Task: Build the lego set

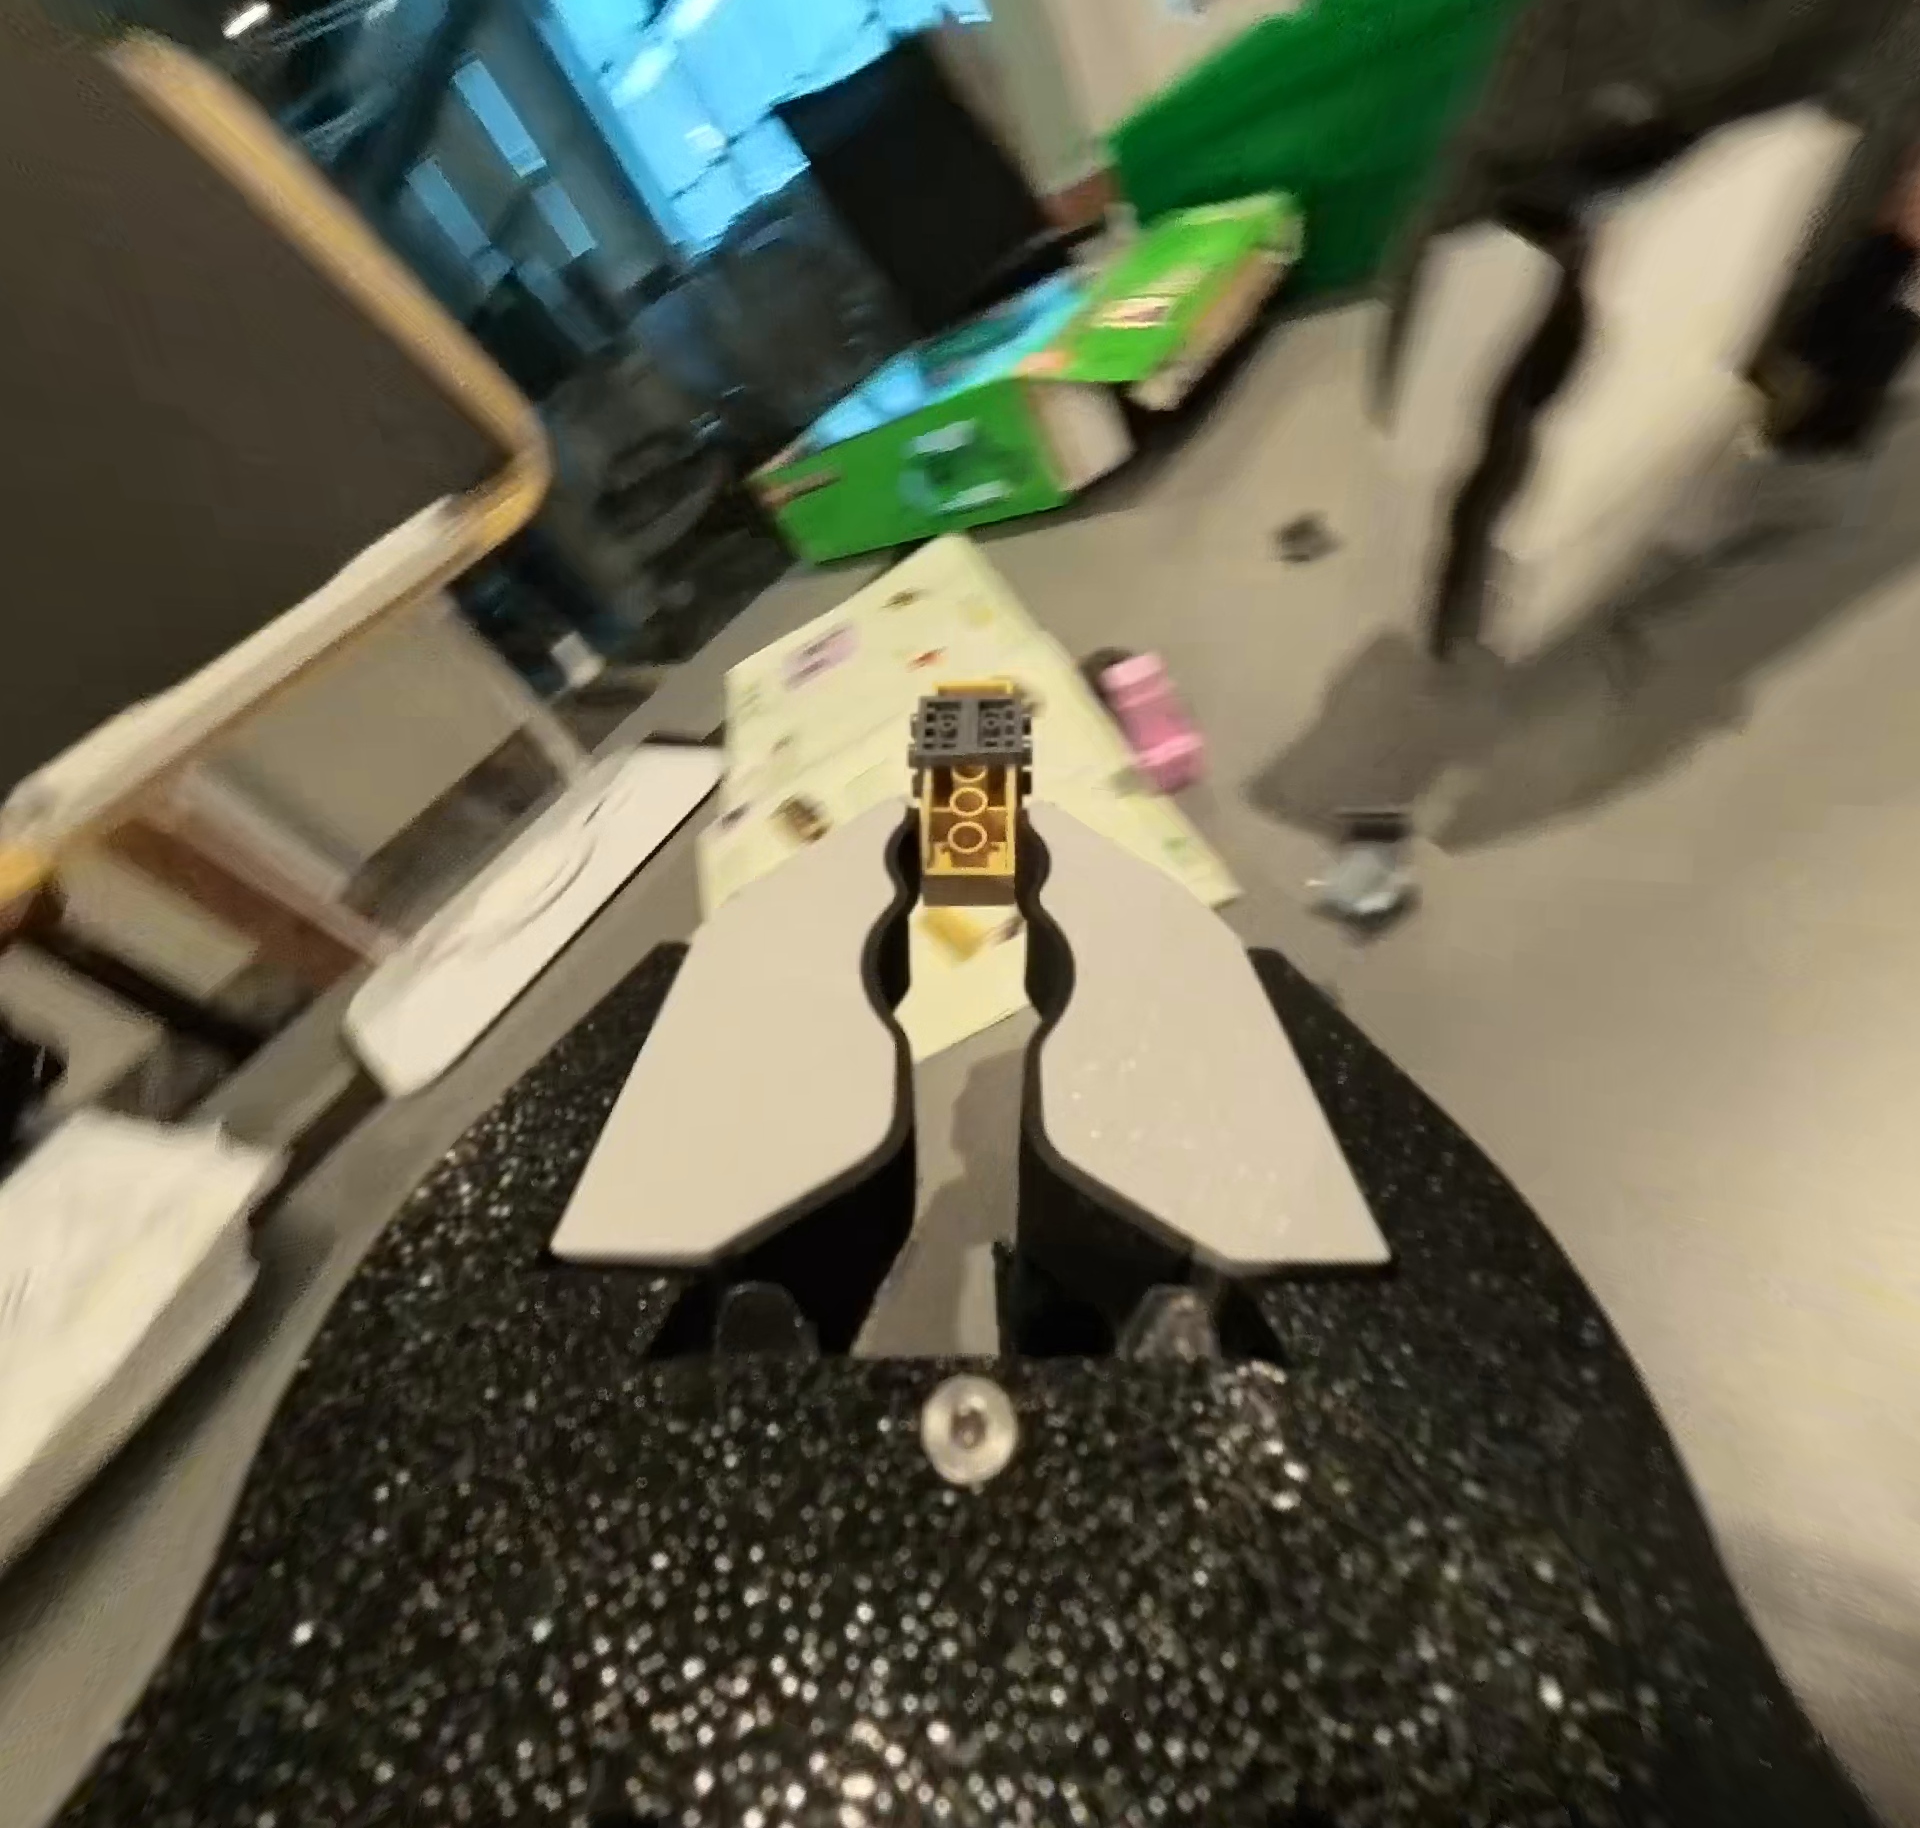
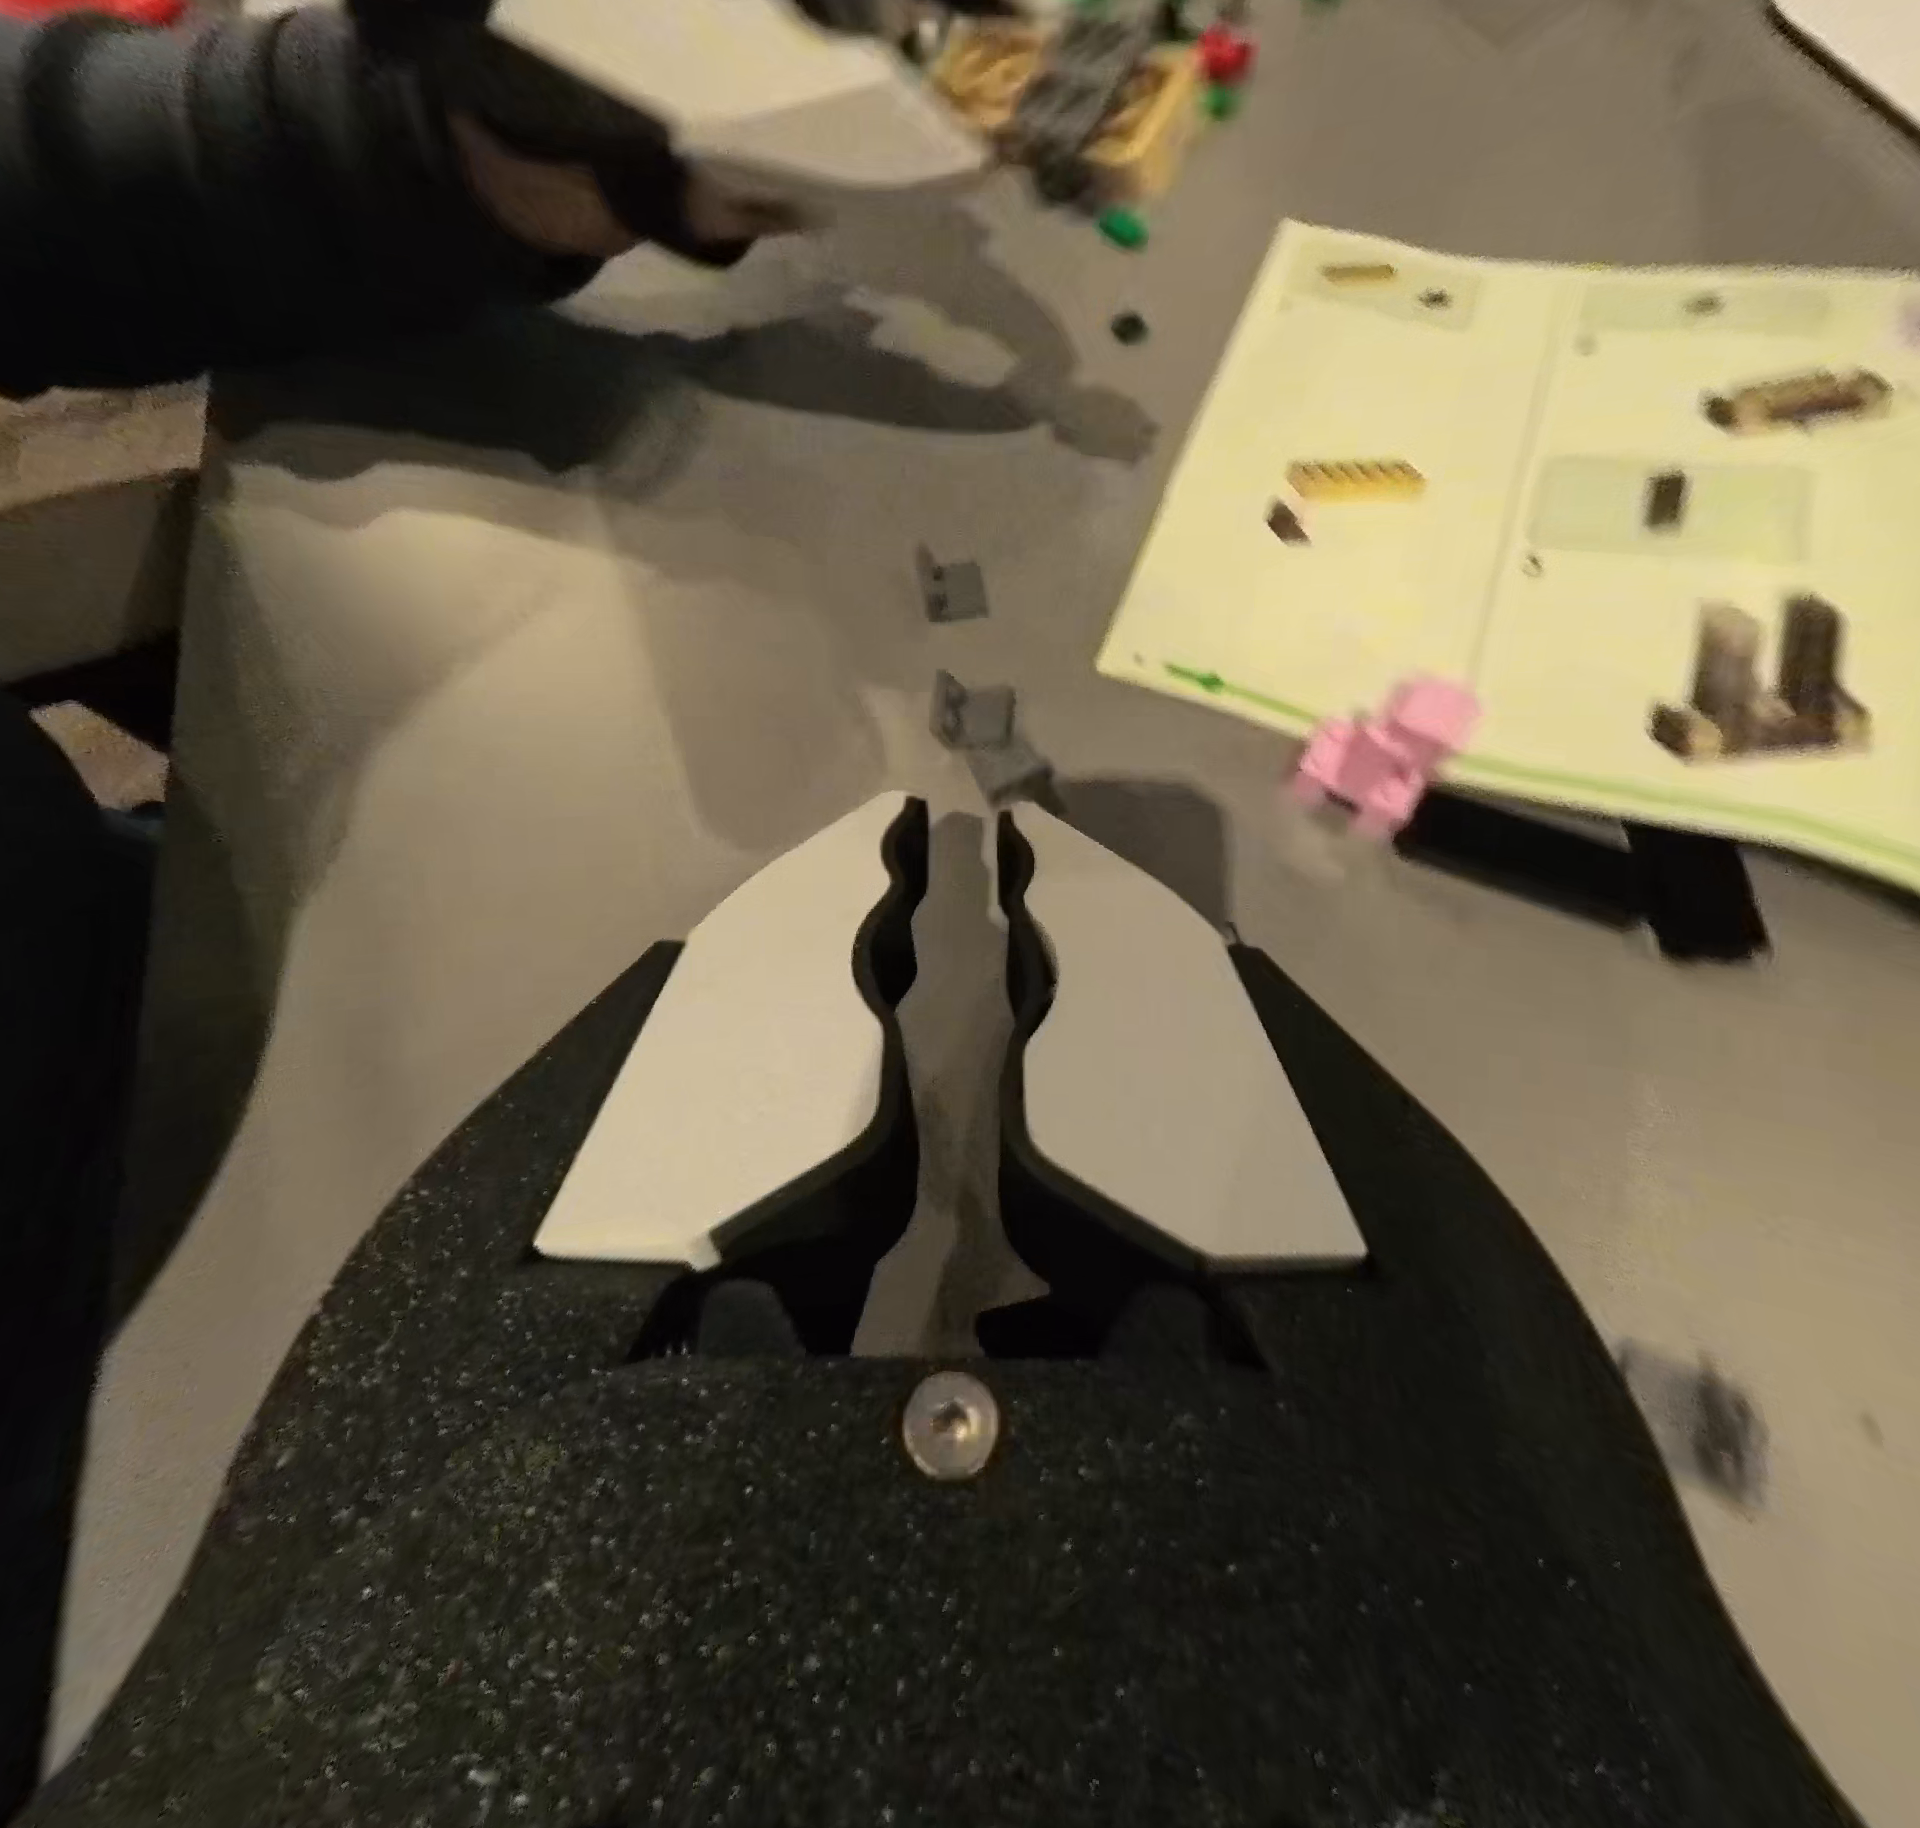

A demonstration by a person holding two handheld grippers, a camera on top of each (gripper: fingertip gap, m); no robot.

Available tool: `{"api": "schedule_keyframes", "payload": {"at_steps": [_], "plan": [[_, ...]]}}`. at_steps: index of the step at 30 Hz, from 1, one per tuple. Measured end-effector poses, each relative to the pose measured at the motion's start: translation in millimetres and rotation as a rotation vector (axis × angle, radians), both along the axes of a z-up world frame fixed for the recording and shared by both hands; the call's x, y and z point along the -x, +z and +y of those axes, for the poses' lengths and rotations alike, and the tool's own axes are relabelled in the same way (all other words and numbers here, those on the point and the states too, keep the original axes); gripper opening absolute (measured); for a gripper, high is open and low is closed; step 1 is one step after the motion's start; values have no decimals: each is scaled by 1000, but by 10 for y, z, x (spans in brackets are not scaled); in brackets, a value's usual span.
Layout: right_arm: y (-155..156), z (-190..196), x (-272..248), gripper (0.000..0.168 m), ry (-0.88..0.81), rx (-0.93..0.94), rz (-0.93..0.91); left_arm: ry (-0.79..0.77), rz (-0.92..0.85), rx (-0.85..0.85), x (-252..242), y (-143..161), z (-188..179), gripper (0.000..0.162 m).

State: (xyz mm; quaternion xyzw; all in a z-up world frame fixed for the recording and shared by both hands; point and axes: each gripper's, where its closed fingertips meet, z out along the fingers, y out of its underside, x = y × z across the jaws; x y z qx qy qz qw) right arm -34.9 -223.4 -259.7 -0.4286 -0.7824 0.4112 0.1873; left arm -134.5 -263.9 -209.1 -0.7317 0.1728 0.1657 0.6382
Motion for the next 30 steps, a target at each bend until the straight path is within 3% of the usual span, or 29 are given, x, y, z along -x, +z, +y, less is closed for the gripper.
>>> {"api": "schedule_keyframes", "payload": {"at_steps": [6, 10, 18, 25, 30], "plan": [[-220, -404, 384, 20, 160, -120, -37, 76, -77, -20, 298, -27, -74, 17], [-323, -503, 534, 6, 174, -181, -94, 66, -41, 6, 264, -77, -50, 17], [-402, -546, 607, 6, 199, -281, -106, 44, -44, 20, 213, -100, -38, 17], [-211, -445, 533, 4, 161, -288, -42, 21, -48, 42, 153, -154, -10, 17], [-76, -86, 345, 4, 50, -350, -26, 2, -37, 46, 94, -159, 1, 17]]}}
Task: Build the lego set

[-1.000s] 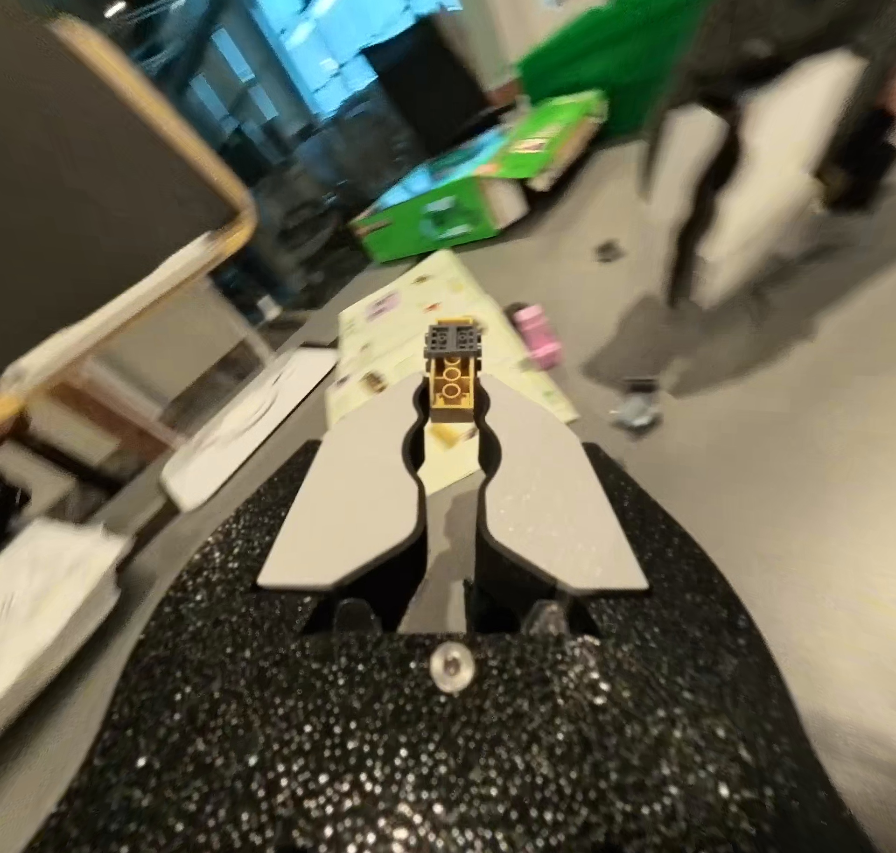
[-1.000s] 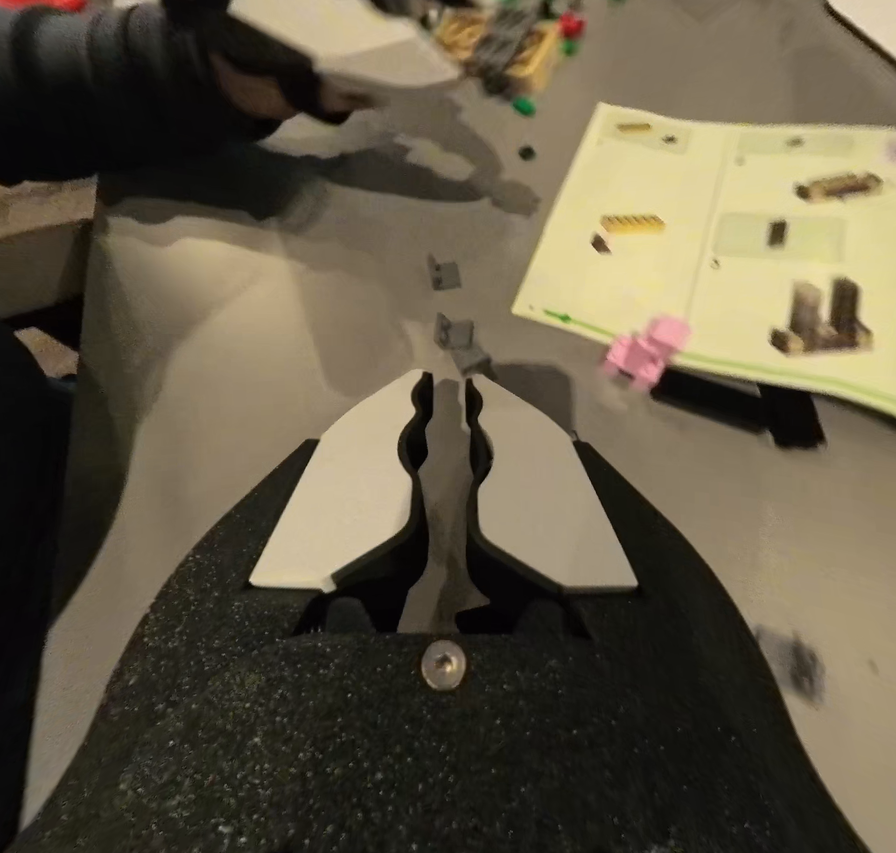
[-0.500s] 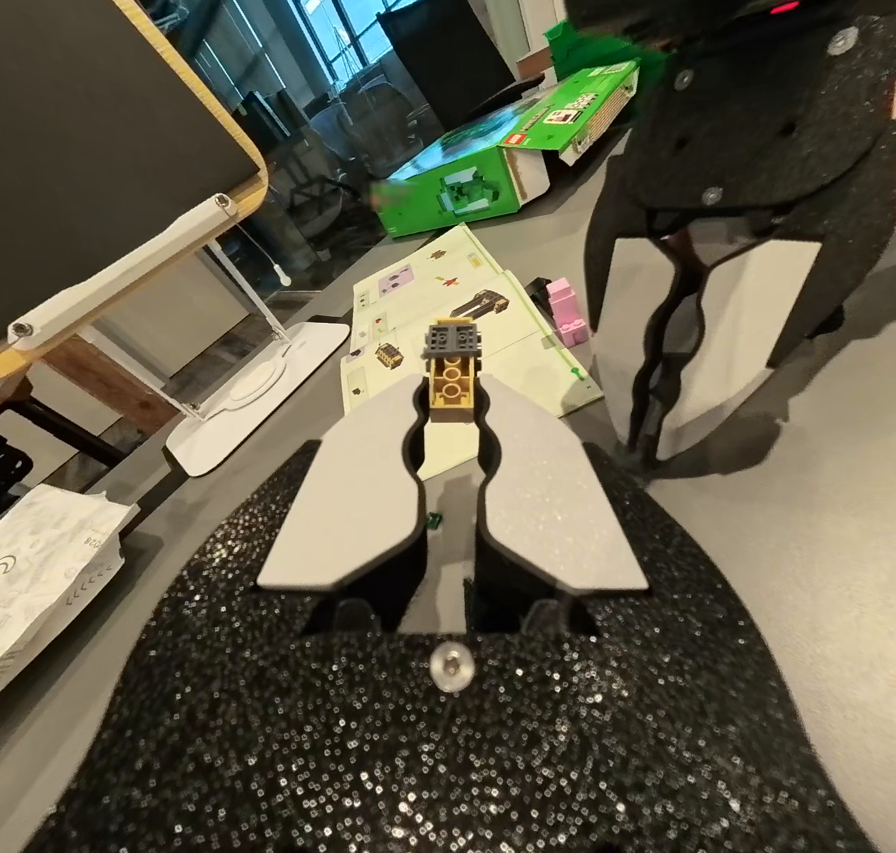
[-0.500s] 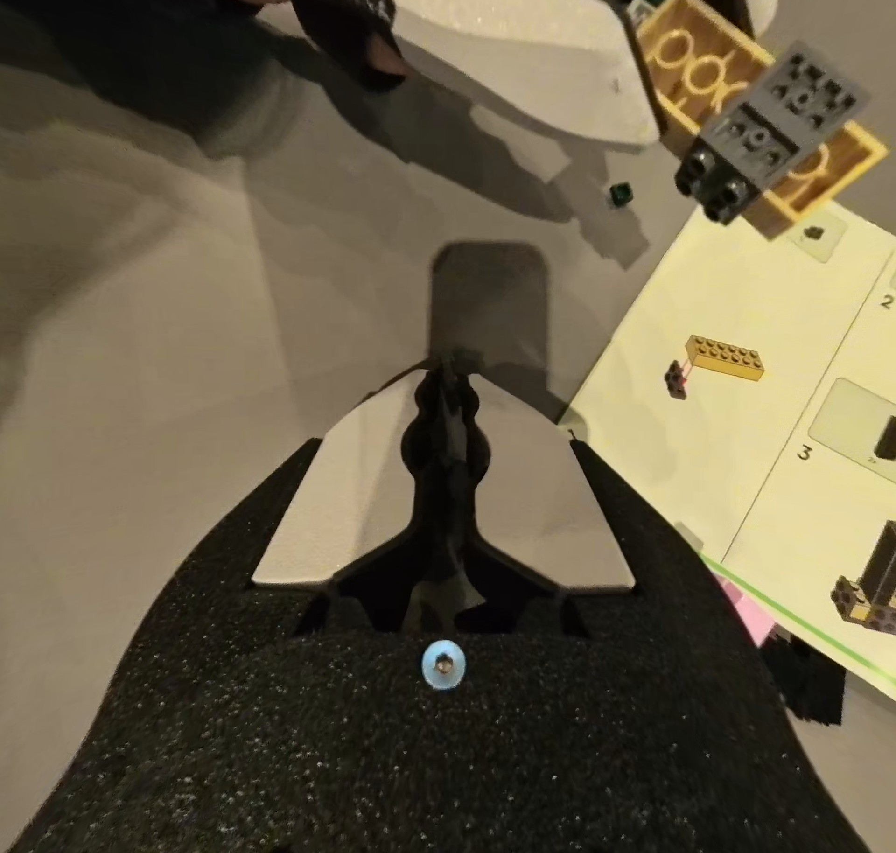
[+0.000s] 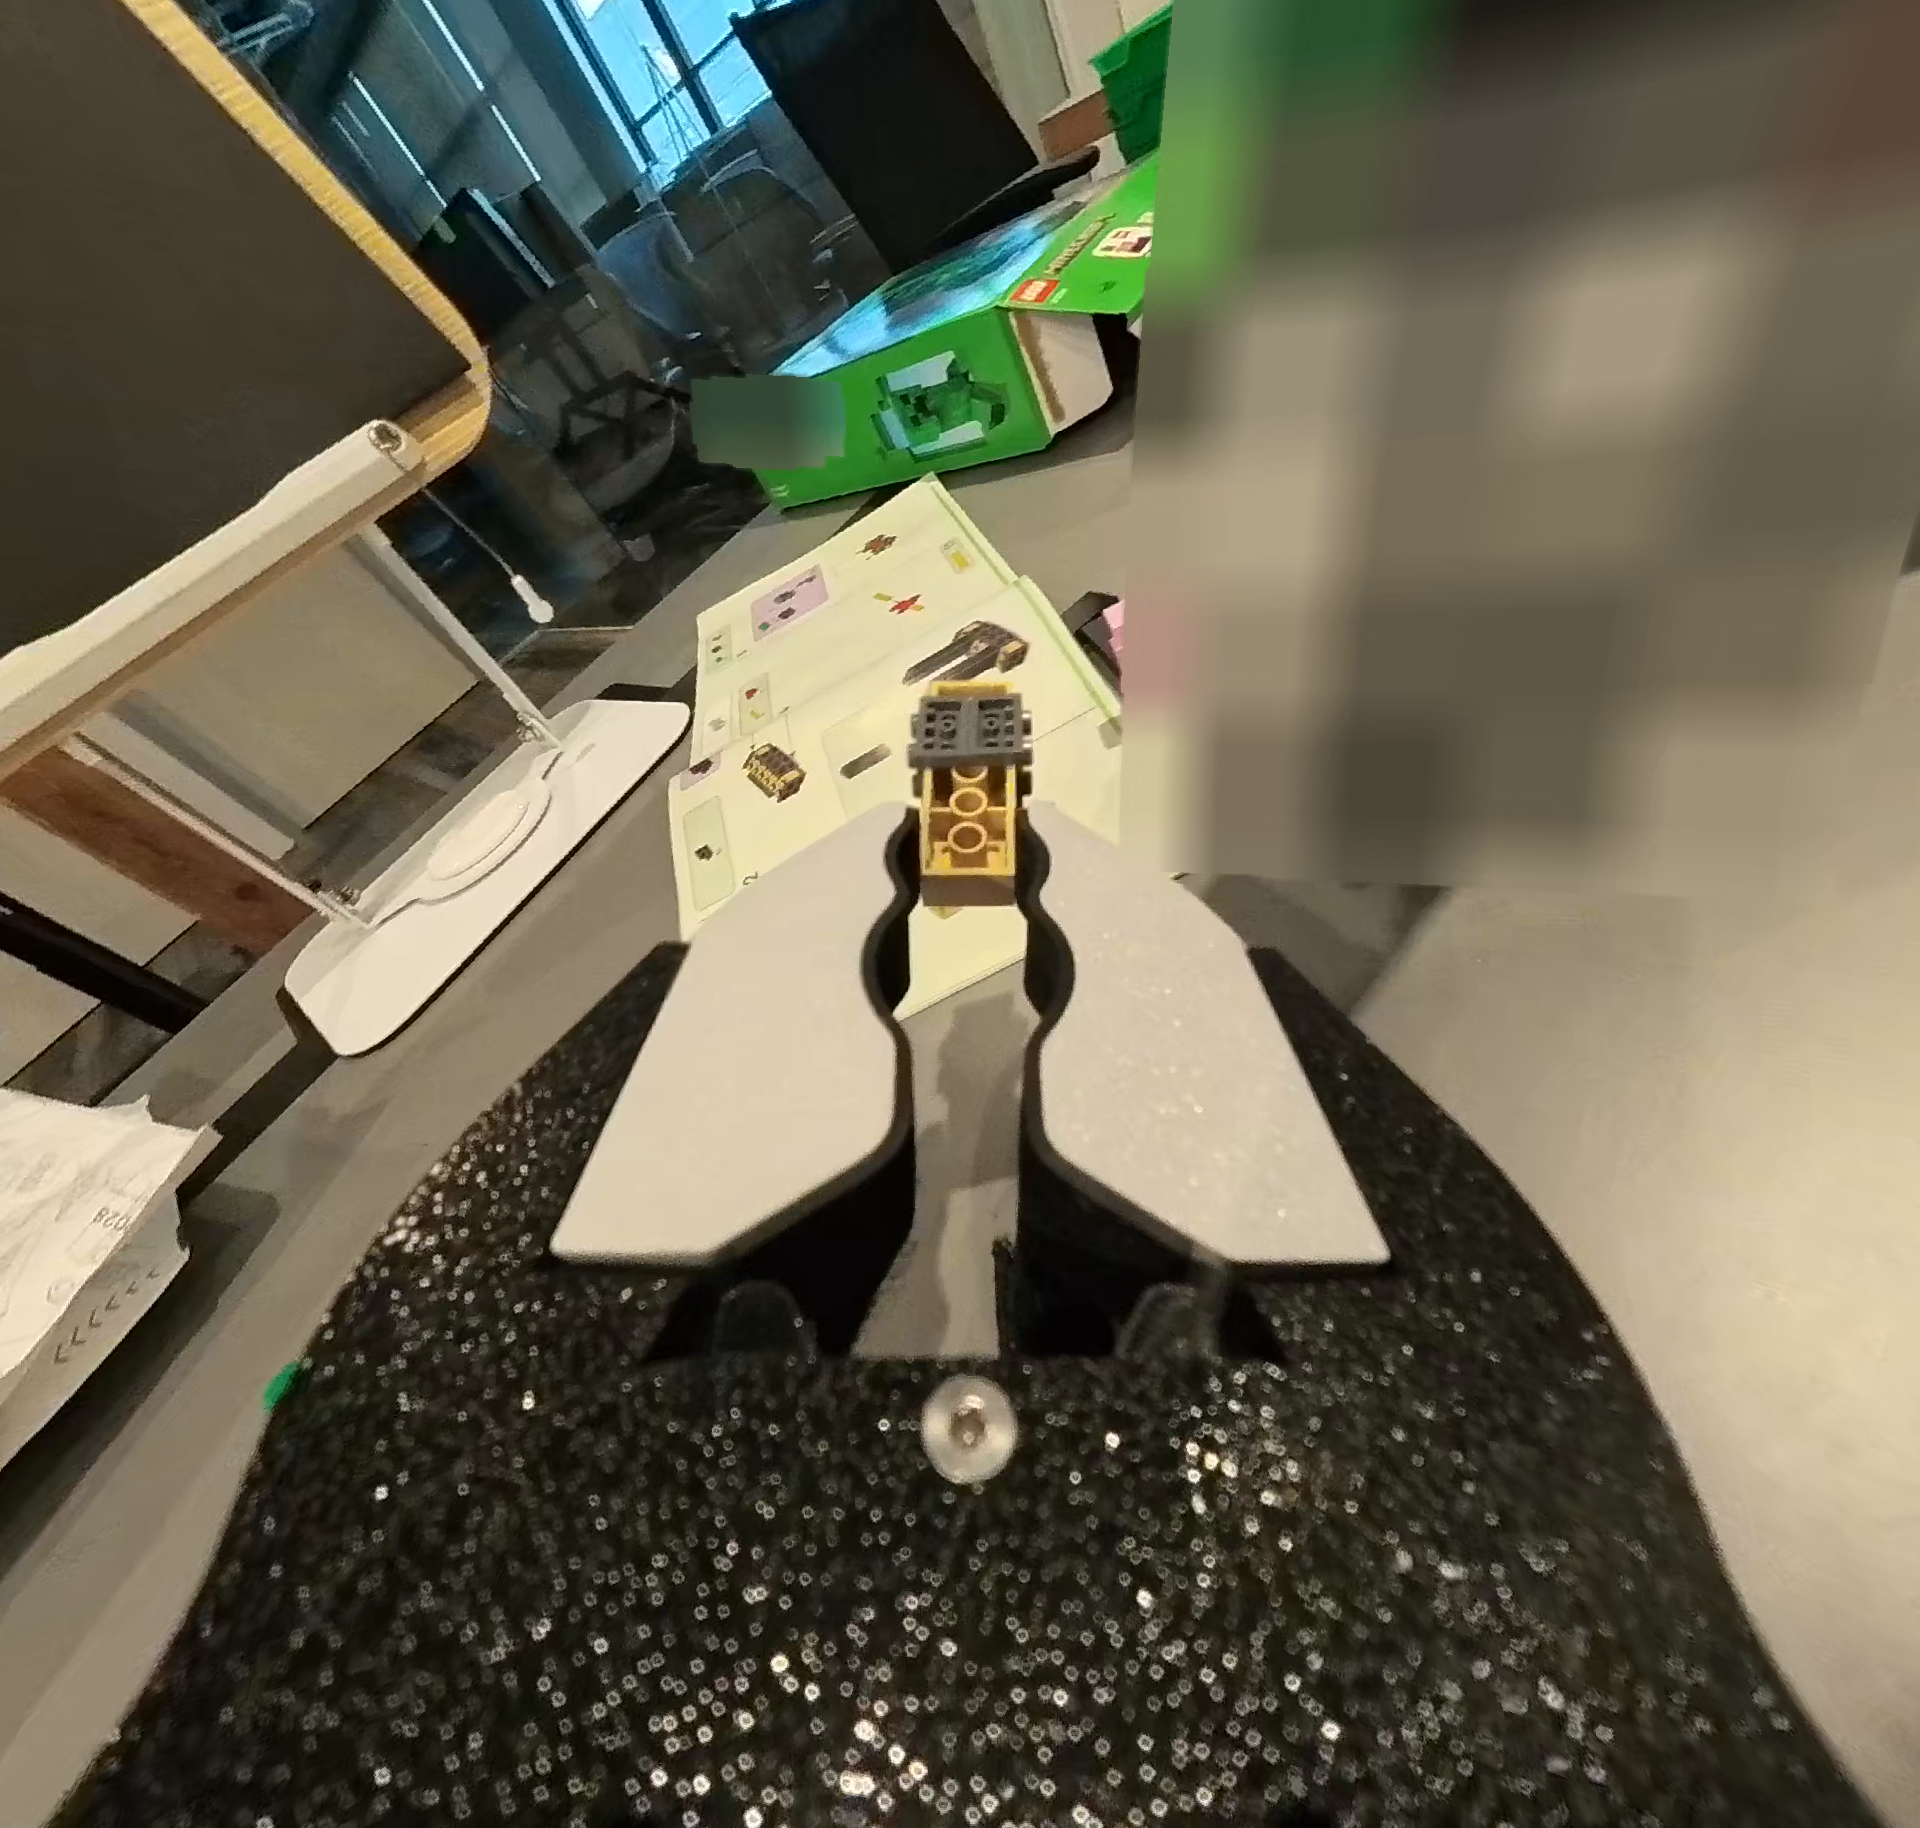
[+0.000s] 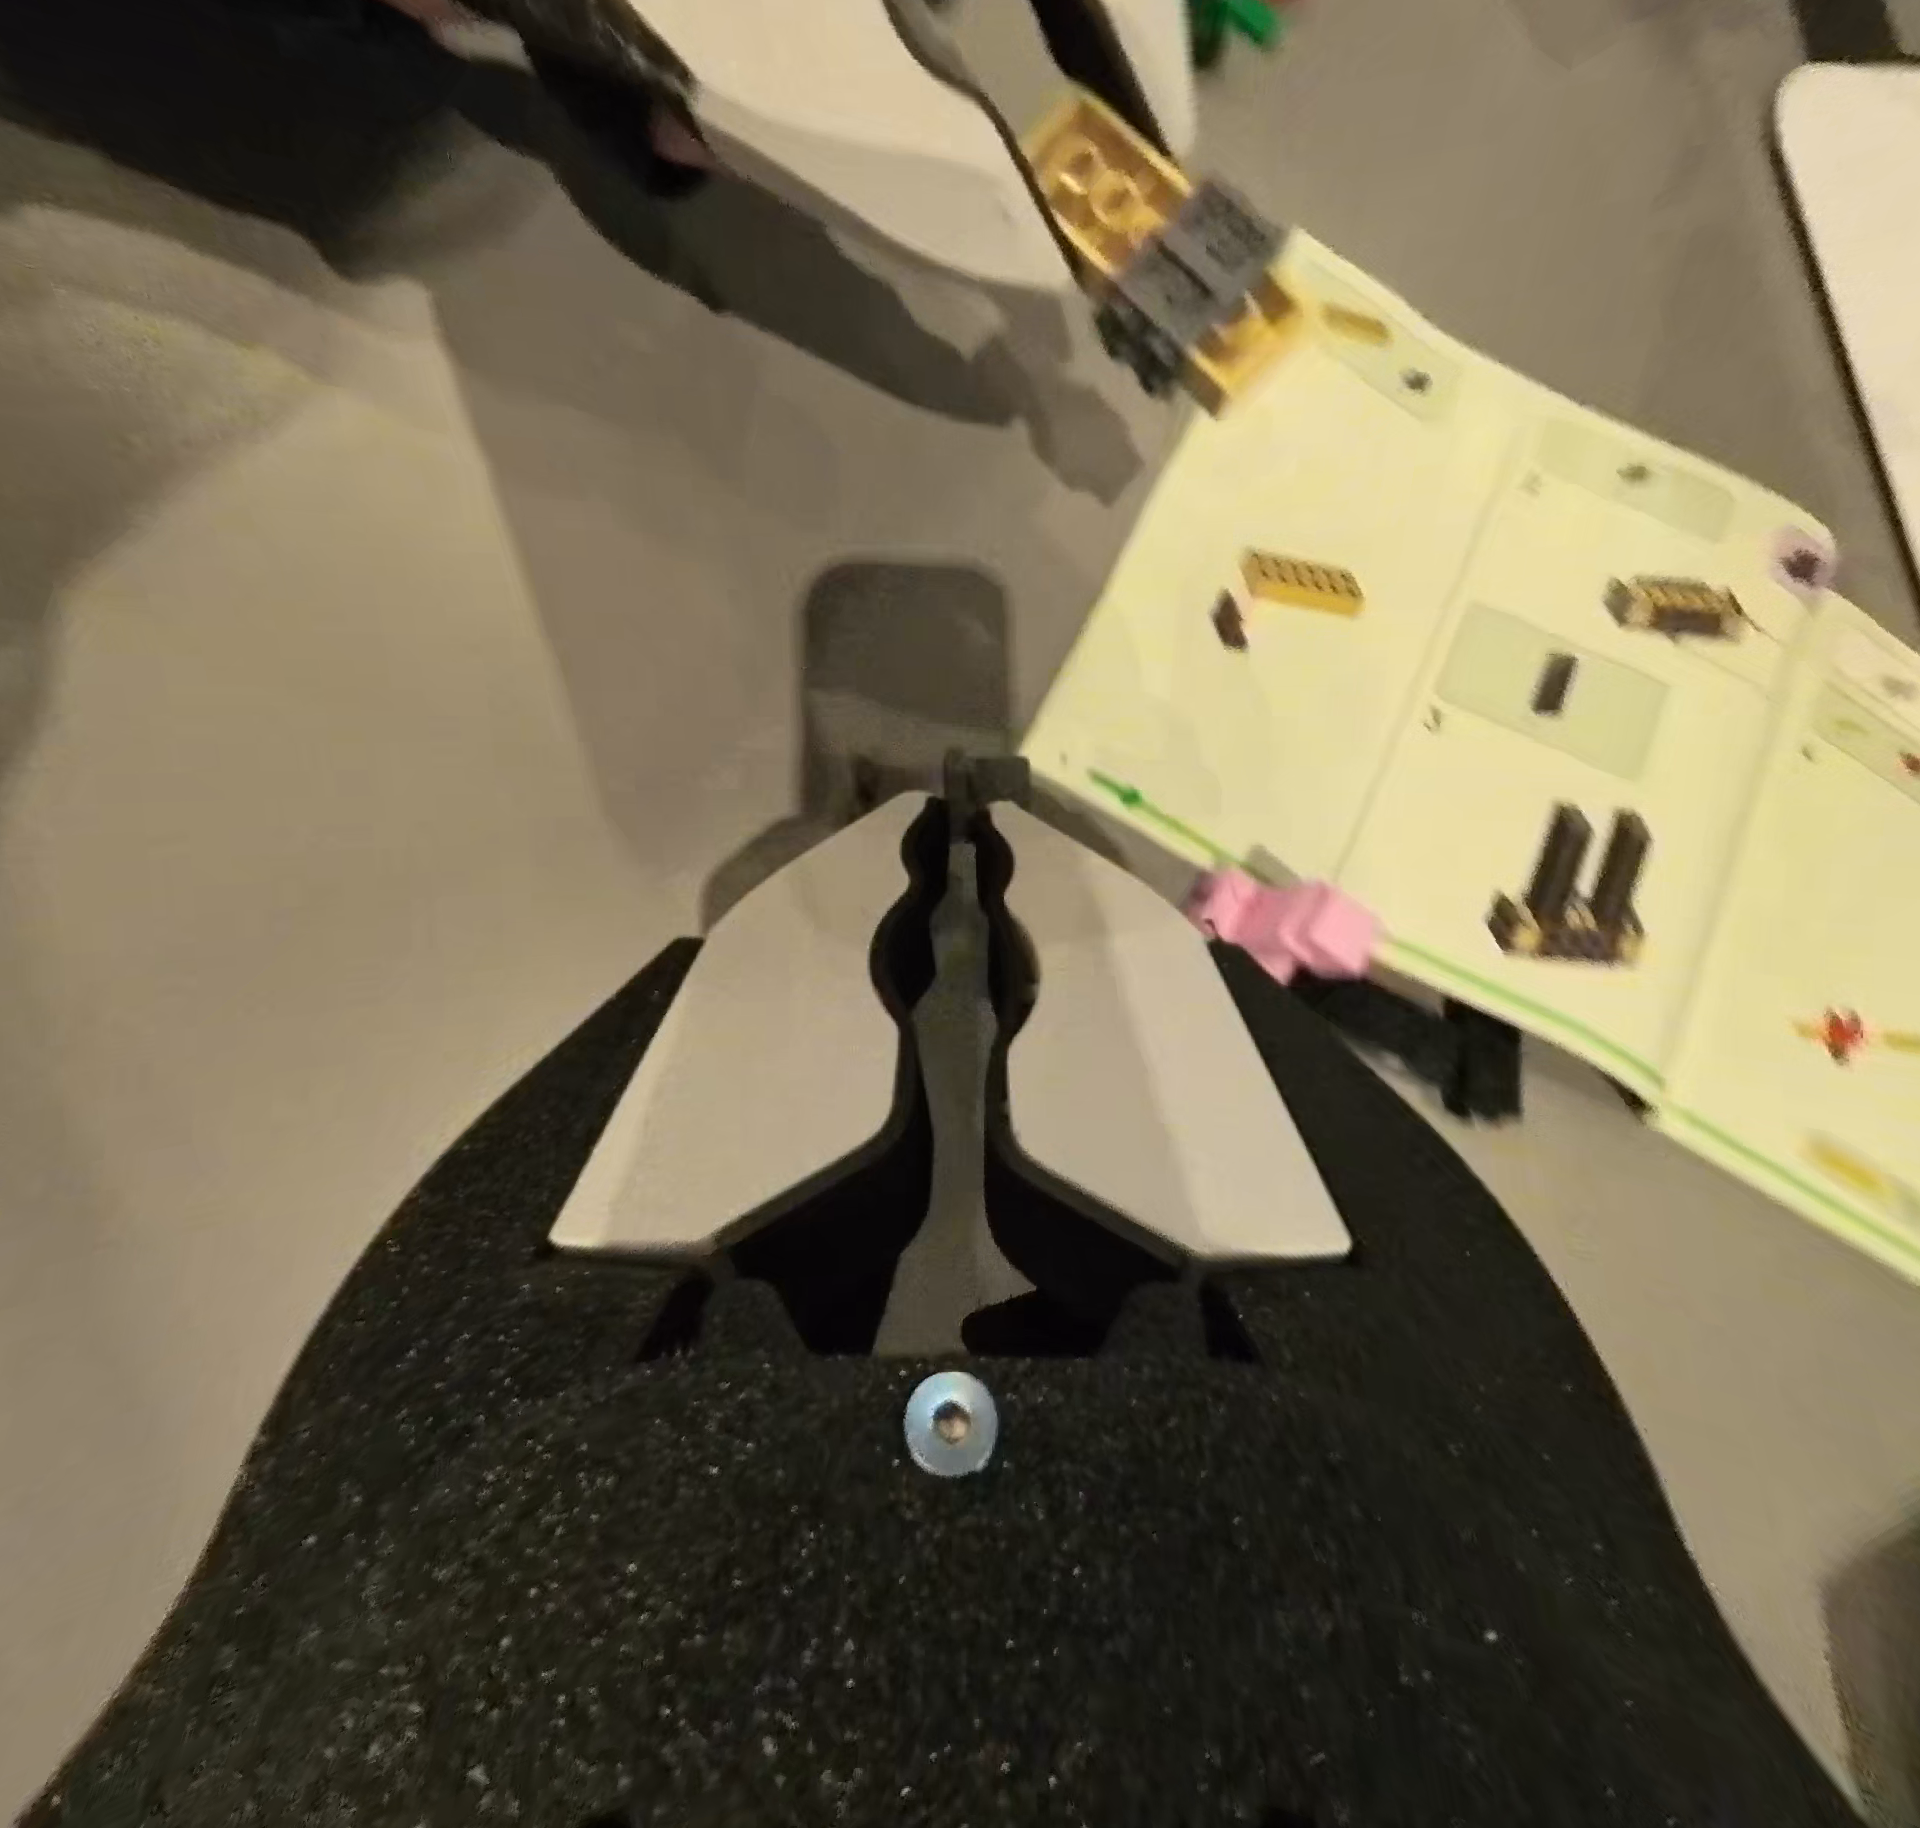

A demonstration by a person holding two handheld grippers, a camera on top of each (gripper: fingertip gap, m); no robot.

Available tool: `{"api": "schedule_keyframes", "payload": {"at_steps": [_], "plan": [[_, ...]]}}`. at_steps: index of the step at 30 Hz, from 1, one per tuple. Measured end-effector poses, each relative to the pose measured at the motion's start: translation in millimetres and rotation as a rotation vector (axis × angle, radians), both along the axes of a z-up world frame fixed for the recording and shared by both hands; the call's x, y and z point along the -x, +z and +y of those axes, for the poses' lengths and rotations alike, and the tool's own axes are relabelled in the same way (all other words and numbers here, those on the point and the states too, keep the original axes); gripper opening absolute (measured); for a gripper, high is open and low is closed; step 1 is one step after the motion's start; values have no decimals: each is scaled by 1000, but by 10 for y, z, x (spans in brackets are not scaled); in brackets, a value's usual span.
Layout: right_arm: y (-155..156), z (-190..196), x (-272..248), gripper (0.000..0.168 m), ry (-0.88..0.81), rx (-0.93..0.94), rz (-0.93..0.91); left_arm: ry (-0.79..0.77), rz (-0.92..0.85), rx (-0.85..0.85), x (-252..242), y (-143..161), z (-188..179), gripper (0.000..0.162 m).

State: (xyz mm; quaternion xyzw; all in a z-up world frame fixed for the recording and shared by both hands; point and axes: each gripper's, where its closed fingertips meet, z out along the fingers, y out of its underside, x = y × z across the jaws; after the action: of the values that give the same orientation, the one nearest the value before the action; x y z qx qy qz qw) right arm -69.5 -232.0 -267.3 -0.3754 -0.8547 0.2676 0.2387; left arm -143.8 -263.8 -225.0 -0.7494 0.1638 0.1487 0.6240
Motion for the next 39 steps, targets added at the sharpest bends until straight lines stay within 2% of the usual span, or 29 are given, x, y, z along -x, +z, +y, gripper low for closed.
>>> {"api": "schedule_keyframes", "payload": {"at_steps": [7, 14, 16, 20, 24, 27, 34, 39], "plan": [[-153, 523, -406, 4, -180, -42, -38, -54, -55, -17, -202, 3, 128, 17], [-287, 579, -473, 4, -221, -6, -37, -44, 80, 8, -440, -56, 299, 17], [-236, 495, -464, 6, -194, 67, -7, -31, 137, 13, -483, -62, 338, 17], [-129, 491, -534, 21, -166, 150, 1, -41, 251, 23, -584, -109, 414, 17], [15, 530, -606, 20, -114, 279, 28, -62, 394, 15, -651, -144, 477, 17], [-14, 612, -643, 22, -44, 298, -1, -67, 453, -7, -690, -123, 518, 17], [-131, 448, -648, 30, 251, 332, -53, -125, 441, -1, -748, -183, 523, 17], [-237, 446, -573, 28, 306, 305, -104, -135, 427, 19, -752, -224, 528, 17]]}}
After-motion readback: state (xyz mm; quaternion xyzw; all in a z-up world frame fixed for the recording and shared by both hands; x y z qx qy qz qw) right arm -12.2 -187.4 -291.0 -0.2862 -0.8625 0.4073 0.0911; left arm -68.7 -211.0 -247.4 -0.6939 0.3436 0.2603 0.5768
